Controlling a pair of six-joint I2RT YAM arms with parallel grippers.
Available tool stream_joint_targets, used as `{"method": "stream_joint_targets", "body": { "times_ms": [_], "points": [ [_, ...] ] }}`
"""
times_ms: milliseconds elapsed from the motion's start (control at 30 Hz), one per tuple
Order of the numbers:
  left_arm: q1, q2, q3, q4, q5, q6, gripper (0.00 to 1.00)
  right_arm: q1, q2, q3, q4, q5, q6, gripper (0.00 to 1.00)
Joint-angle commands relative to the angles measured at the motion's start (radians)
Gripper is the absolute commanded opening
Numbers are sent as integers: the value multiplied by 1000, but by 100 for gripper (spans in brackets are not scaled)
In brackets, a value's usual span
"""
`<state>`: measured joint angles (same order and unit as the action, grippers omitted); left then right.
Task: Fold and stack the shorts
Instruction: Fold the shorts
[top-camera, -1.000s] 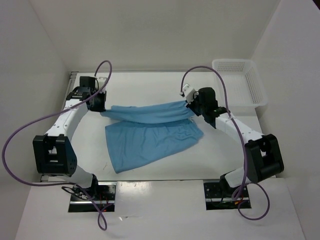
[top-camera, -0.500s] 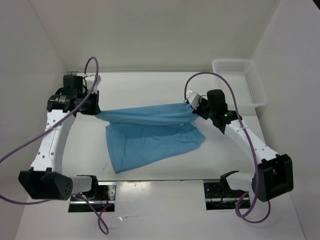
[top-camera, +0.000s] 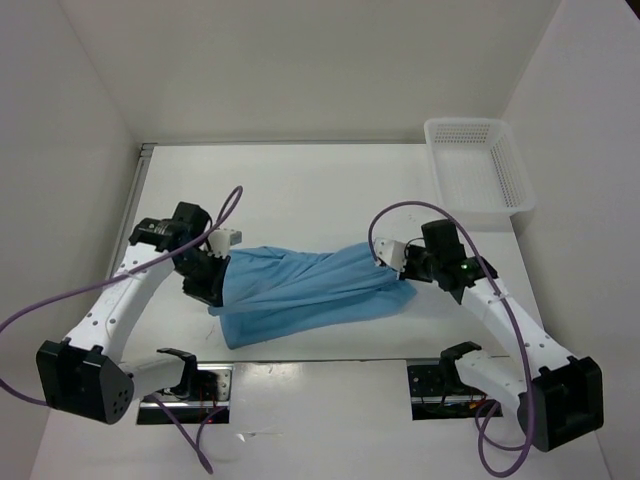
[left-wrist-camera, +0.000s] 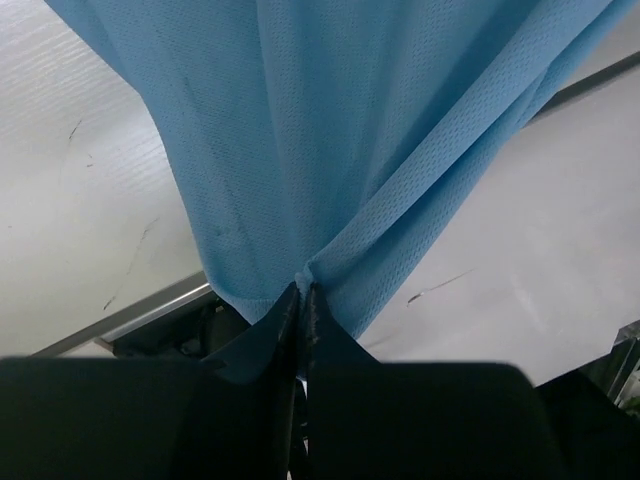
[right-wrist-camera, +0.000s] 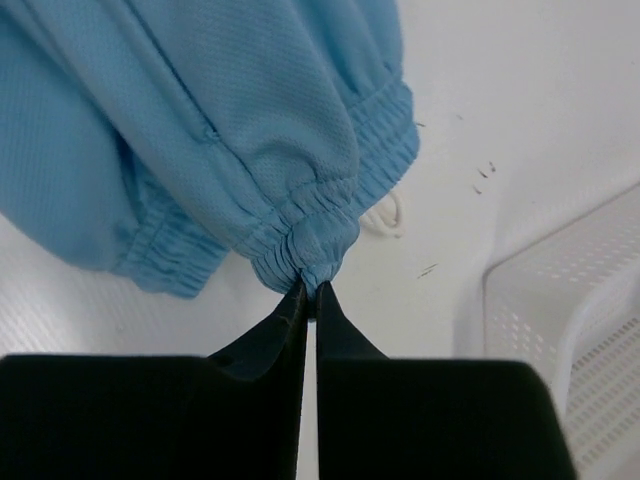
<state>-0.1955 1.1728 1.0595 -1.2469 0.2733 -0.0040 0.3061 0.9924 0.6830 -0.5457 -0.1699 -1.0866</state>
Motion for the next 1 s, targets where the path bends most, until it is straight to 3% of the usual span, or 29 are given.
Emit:
{"method": "stream_joint_targets", "body": {
  "times_ms": [0,33,67,100,133,200,267,367,433,600,667,767,967],
  "points": [
    [-16,-15,0,-45,35,4,7,8,-44,-31,-134,19,-160,9],
    [-16,-15,0,-45,35,4,8,8,-44,-31,-154,32,-177,14],
    [-30,-4,0,-45,35,4,16,8,-60,-42,-189,32,-209,25],
    [-30,-4,0,-54,35,4,27,8,-87,-54,-206,43,-226,42],
    [-39,-4,0,-54,35,4,40,8,-104,-65,-220,43,-242,65],
    [-48,5,0,-54,35,4,53,8,-155,-65,-244,34,-254,80],
    [-48,5,0,-54,35,4,56,8,-184,-65,-257,21,-254,91],
    [-48,5,0,-54,23,4,57,8,-228,12,-286,-14,-213,92],
    [-48,19,0,-31,14,4,57,8,-228,76,-257,-23,-121,88],
    [20,91,-38,337,-267,4,56,8,-128,115,-94,-131,63,70],
    [31,135,2,407,-267,4,55,39,-31,124,-53,-102,73,62],
    [31,253,51,464,-258,4,55,39,75,124,9,-62,82,60],
    [31,457,105,610,-272,4,55,39,101,89,76,-51,63,55]
  ]
}}
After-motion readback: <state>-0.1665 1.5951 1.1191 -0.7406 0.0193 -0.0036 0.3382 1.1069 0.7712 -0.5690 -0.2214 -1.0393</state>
